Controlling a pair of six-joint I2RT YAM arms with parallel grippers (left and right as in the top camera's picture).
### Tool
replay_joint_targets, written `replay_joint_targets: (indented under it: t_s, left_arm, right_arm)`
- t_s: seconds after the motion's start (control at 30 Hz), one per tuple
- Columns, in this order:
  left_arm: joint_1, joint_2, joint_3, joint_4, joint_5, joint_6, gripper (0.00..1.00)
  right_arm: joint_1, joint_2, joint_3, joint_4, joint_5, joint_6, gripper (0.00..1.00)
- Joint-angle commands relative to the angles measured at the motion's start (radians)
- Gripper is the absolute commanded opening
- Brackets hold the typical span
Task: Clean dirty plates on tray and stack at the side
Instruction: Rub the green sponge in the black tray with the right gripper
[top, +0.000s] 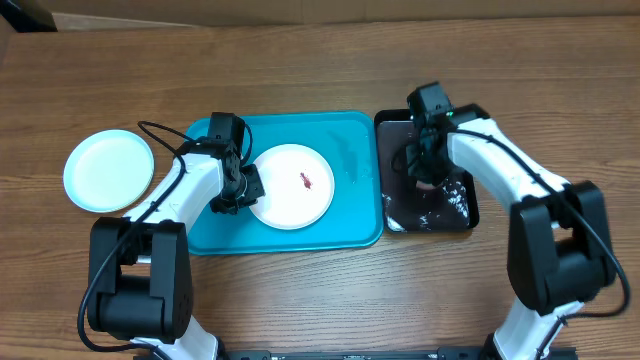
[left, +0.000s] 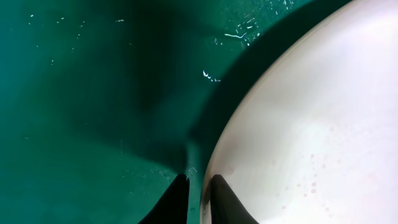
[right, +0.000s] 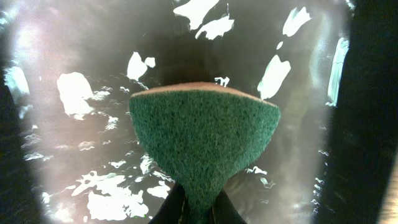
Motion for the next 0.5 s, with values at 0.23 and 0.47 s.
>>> replay_joint_targets:
  t_s: [0.23, 0.47]
  left_arm:
    - [-0.005, -0.015, -0.009, 0.005, -0.01, -0.011, 0.26]
    - [-0.005, -0.015, -0.009, 0.004, -0.01, -0.011, 0.33]
  right_arm:
    - [0.011, -0.225, 0.09, -0.083, -0.001, -0.023, 0.04]
    - [0.011, -0.218, 0.089, -0.095, -0.01, -0.023, 0.04]
